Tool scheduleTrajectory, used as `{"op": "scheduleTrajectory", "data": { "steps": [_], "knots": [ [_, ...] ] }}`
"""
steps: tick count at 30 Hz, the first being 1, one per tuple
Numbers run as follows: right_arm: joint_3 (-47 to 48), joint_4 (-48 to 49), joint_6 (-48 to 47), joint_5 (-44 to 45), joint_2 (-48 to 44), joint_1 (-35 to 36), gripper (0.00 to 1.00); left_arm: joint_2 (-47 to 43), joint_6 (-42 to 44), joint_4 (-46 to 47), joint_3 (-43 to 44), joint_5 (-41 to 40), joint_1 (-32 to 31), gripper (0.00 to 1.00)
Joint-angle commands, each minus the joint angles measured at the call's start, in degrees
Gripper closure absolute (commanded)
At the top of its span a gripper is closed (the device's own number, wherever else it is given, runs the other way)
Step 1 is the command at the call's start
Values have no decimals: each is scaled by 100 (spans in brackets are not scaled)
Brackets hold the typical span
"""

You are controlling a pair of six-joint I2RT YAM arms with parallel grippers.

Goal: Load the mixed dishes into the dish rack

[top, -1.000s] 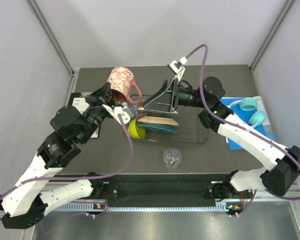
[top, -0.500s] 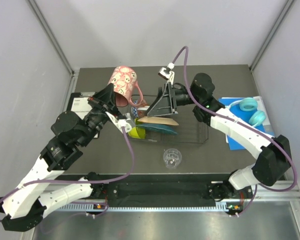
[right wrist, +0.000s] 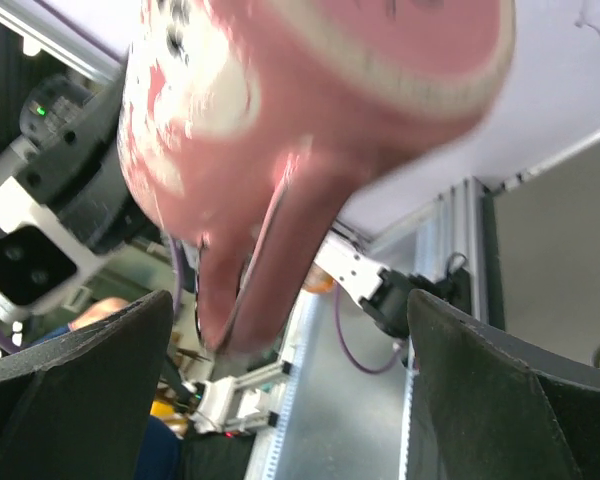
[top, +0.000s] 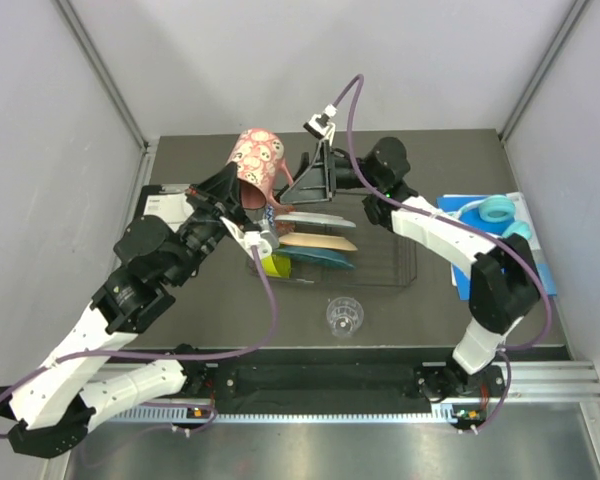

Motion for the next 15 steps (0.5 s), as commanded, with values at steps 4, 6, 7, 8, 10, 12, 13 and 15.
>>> {"op": "scheduleTrajectory", "data": {
  "steps": [4,6,7,8,10,12,13,15],
  "knots": [
    [807,3427,2343,-54,898,-44,0,102,-15,1440,138,356,-42,100],
    [974,3684,2704,-89,1031,-35,7,128,-6,1493,129,356,-50,100],
    [1010,3929,2818,-98,1145,-44,12,128,-32,1502,129,356,-50,100],
    [1054,4035,3063,-107,1189,-35,24,146,-24,1493,120,356,-59,100],
    [1116,4212,3240,-151,1295,-26,39,137,-15,1502,85,356,-50,100],
    [1055,4466,3451,-151,1313,-26,49,128,-6,1519,6,347,-50,100],
    [1029,4537,3513,-160,1313,-17,53,120,2,1528,-3,347,-50,100],
    [897,4756,3688,-169,1304,-9,61,93,29,1581,-117,364,-68,100]
  ]
}}
